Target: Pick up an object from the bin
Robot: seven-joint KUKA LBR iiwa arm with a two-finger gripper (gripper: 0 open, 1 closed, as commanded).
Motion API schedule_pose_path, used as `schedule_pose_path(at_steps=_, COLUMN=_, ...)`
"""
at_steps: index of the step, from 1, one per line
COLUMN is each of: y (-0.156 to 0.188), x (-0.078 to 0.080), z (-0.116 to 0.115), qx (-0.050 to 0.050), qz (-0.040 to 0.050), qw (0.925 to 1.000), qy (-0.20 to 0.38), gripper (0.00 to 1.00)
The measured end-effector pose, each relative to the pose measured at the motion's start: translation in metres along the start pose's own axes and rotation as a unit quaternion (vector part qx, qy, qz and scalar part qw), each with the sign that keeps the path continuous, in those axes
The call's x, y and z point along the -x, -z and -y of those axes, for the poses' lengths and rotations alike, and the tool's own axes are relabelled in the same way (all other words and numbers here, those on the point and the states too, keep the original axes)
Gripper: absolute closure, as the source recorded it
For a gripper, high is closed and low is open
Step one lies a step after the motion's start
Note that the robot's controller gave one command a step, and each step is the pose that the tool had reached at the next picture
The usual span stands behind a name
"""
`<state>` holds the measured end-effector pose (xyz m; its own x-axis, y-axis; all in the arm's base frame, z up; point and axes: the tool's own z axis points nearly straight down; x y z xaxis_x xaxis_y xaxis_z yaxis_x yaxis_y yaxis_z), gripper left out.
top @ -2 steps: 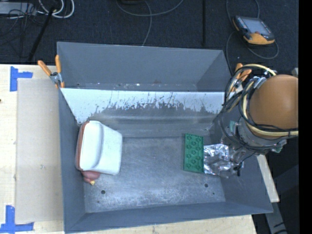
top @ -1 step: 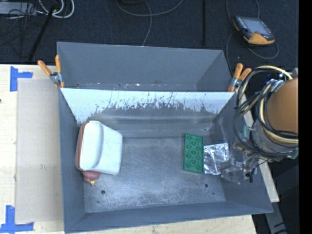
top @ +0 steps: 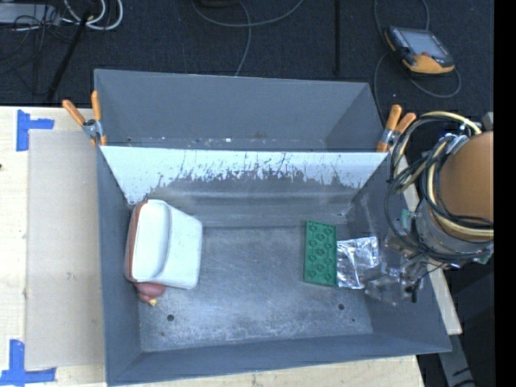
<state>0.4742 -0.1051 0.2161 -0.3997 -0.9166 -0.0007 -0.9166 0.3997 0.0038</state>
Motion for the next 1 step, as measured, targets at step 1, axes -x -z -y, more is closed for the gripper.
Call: schedule_pose_path(at_steps=1, y=-0.0282, x=-0.0123, z=0.0083, qx=0.001, qz=-0.0003, qw=1.0, qy=0.004, gripper=1.0)
